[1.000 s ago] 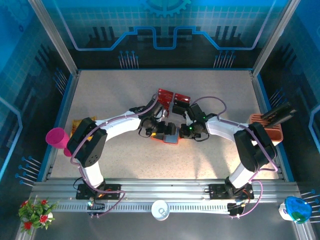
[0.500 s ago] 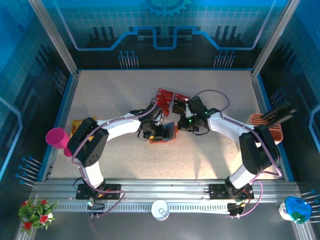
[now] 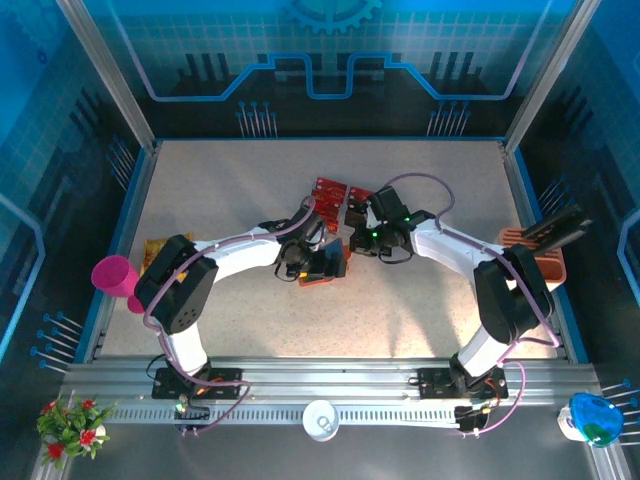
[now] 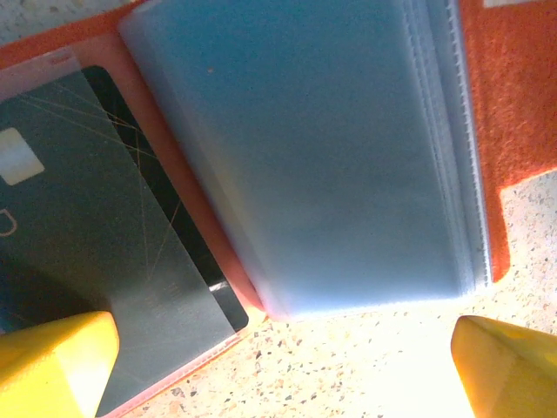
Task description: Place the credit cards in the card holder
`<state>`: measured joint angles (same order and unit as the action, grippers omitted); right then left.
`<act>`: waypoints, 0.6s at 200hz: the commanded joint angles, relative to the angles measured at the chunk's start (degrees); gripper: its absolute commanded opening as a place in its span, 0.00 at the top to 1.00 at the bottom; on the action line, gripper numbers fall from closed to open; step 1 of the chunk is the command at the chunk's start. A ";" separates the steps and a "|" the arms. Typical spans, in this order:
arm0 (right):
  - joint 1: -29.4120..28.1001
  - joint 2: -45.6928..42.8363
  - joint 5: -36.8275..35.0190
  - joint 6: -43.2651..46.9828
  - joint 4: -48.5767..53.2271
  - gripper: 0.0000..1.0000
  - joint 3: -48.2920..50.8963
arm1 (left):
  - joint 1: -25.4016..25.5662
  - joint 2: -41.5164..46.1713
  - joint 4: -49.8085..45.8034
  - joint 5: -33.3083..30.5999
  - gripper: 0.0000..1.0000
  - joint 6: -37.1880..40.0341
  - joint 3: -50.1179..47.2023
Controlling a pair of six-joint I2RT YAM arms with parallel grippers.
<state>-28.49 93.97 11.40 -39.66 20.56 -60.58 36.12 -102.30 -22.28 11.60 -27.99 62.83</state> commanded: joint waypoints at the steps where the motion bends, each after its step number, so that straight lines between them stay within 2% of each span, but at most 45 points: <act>1: -0.51 -2.02 0.40 -0.55 -0.49 1.00 3.15 | 0.11 2.15 -0.55 -0.26 0.01 0.70 0.84; 63: -0.73 -6.28 2.33 1.25 -4.54 1.00 13.69 | 0.17 5.31 -1.19 1.17 0.01 -0.56 3.11; 120: -0.58 -6.62 5.57 5.55 -7.00 1.00 16.81 | 0.18 6.10 -1.70 2.51 0.01 -1.57 4.40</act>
<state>-28.60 88.40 13.82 -37.52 15.51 -44.62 36.12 -98.06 -22.57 12.36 -28.62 65.21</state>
